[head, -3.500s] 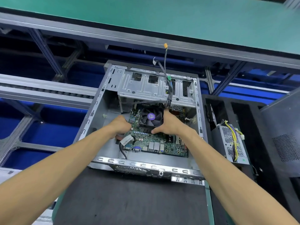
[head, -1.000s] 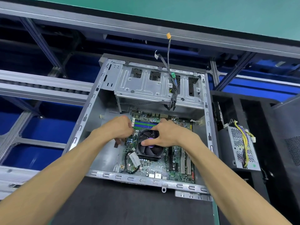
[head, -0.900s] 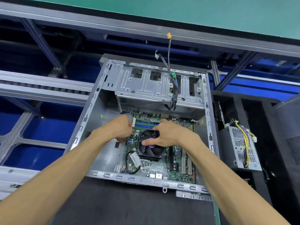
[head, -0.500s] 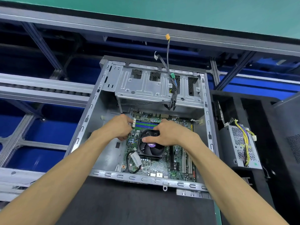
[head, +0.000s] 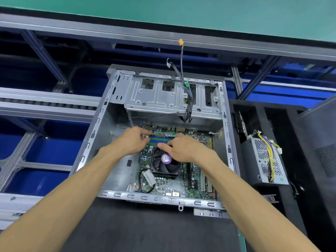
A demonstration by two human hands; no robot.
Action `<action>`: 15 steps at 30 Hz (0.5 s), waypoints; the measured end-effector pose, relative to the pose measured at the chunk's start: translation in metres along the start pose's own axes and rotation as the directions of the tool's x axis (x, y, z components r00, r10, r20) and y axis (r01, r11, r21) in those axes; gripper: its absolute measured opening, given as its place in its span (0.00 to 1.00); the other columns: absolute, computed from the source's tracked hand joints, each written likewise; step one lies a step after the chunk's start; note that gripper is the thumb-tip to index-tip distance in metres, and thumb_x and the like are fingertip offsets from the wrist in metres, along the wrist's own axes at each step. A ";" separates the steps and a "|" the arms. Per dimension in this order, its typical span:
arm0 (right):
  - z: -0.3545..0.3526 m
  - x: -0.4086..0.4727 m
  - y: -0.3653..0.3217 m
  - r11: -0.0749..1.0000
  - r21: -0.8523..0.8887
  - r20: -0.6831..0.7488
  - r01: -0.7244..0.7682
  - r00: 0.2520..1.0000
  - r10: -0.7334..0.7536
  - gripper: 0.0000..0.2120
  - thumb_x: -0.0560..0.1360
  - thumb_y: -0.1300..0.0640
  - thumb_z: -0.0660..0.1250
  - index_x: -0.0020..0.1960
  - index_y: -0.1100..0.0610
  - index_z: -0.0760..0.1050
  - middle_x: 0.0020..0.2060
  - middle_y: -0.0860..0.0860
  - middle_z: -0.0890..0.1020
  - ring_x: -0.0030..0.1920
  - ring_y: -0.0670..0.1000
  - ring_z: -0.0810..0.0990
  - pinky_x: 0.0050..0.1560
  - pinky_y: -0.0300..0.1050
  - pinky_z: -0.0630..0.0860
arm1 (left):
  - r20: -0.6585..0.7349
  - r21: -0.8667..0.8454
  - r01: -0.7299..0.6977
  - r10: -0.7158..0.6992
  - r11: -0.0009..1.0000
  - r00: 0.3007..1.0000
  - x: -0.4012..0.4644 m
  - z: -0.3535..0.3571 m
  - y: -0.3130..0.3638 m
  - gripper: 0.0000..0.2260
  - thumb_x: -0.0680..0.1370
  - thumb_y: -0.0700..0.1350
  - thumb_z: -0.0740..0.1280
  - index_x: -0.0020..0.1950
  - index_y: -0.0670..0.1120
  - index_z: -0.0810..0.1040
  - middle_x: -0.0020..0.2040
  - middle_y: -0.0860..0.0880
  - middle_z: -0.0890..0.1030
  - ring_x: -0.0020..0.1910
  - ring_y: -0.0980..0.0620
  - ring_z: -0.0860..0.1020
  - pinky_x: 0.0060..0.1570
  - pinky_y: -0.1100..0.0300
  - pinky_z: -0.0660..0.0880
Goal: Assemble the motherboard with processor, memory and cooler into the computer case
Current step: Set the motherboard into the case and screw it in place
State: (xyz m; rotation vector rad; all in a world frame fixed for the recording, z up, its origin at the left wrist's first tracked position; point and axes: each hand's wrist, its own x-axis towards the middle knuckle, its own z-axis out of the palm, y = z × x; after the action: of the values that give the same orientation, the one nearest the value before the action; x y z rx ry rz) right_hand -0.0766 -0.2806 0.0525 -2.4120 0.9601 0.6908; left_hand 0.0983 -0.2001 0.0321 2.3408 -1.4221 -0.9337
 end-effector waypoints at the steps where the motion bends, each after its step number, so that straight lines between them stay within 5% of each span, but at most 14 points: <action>1: 0.001 0.000 0.000 1.000 0.001 -0.002 0.003 1.000 -0.003 0.37 0.82 0.33 0.43 0.62 0.58 0.80 0.65 0.65 0.75 0.69 0.61 0.70 0.68 0.56 0.68 | 0.005 0.025 -0.009 0.009 1.000 1.000 0.000 0.000 -0.001 0.16 0.82 0.46 0.62 0.68 0.56 0.77 0.34 0.56 0.78 0.27 0.62 0.73 0.32 0.69 0.68; 3: 0.001 0.000 0.000 1.000 0.006 -0.010 0.001 1.000 -0.001 0.36 0.82 0.33 0.43 0.66 0.56 0.78 0.66 0.65 0.74 0.70 0.61 0.69 0.69 0.57 0.68 | 0.021 0.073 -0.010 0.008 0.997 1.000 0.001 0.000 -0.001 0.17 0.82 0.44 0.60 0.69 0.57 0.76 0.30 0.57 0.76 0.20 0.61 0.70 0.25 0.68 0.66; 7: 0.001 -0.002 -0.002 1.000 -0.011 -0.030 -0.001 1.000 0.001 0.38 0.82 0.34 0.41 0.63 0.59 0.79 0.61 0.64 0.78 0.66 0.60 0.72 0.66 0.55 0.70 | 0.054 0.127 -0.012 0.005 0.992 0.999 0.000 -0.002 0.001 0.21 0.80 0.42 0.58 0.70 0.59 0.75 0.32 0.56 0.77 0.25 0.53 0.73 0.34 0.60 0.75; 10: 0.001 -0.008 -0.002 0.999 0.042 -0.073 0.007 0.997 -0.004 0.36 0.84 0.37 0.41 0.64 0.60 0.79 0.59 0.63 0.81 0.65 0.60 0.74 0.65 0.53 0.70 | 0.030 0.090 -0.012 0.009 0.996 0.999 -0.003 -0.002 0.001 0.21 0.79 0.42 0.57 0.69 0.58 0.76 0.28 0.54 0.78 0.21 0.55 0.70 0.27 0.63 0.69; 15: -0.002 -0.031 0.005 0.974 0.218 -0.209 0.056 0.978 -0.010 0.28 0.84 0.38 0.49 0.72 0.55 0.73 0.66 0.57 0.79 0.65 0.57 0.77 0.64 0.53 0.74 | 0.022 0.039 -0.100 0.100 0.994 0.995 -0.024 -0.010 0.003 0.22 0.82 0.45 0.57 0.76 0.55 0.66 0.45 0.54 0.83 0.27 0.62 0.75 0.27 0.71 0.66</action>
State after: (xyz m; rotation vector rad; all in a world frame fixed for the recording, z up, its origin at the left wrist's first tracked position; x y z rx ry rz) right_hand -0.0992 -0.2695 0.0712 -2.3245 1.0172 0.3036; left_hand 0.0944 -0.1818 0.0507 2.2709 -1.5641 -0.9111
